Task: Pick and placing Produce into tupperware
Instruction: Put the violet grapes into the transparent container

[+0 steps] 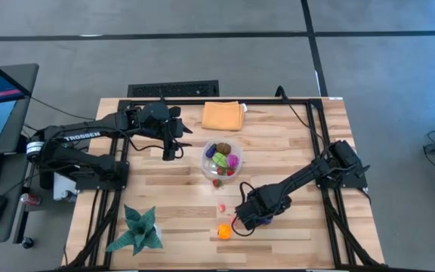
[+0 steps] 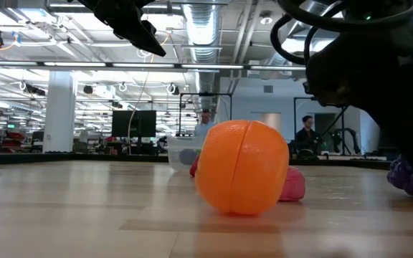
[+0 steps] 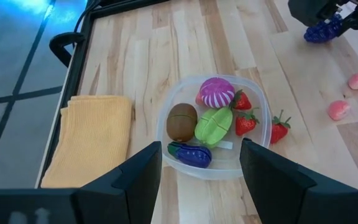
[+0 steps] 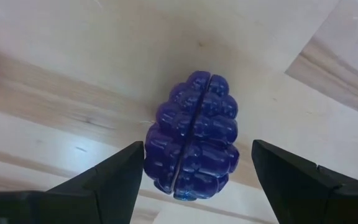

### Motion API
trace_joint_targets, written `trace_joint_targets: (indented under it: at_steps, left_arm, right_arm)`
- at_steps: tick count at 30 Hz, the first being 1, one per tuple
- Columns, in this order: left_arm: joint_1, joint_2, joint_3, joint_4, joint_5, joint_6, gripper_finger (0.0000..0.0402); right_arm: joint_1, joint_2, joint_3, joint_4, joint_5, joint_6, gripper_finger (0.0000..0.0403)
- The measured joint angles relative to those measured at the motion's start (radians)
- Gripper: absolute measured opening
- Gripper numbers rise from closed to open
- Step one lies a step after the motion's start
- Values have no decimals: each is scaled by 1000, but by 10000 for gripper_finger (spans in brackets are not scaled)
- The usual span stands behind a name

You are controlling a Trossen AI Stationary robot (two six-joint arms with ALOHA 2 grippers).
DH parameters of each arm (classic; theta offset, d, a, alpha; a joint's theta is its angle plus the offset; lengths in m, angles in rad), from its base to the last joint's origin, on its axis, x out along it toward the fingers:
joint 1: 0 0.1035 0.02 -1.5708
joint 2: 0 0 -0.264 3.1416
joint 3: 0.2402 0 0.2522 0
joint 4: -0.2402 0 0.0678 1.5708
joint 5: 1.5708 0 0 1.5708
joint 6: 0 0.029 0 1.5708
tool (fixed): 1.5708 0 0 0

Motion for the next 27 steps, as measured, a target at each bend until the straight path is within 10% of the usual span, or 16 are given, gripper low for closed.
trace_joint_targets:
  at_steps: [27]
  left_arm:
    - [0, 0, 0, 0, 0, -14, 208]
  right_arm:
    - [2, -2, 0, 27, -8, 8, 251]
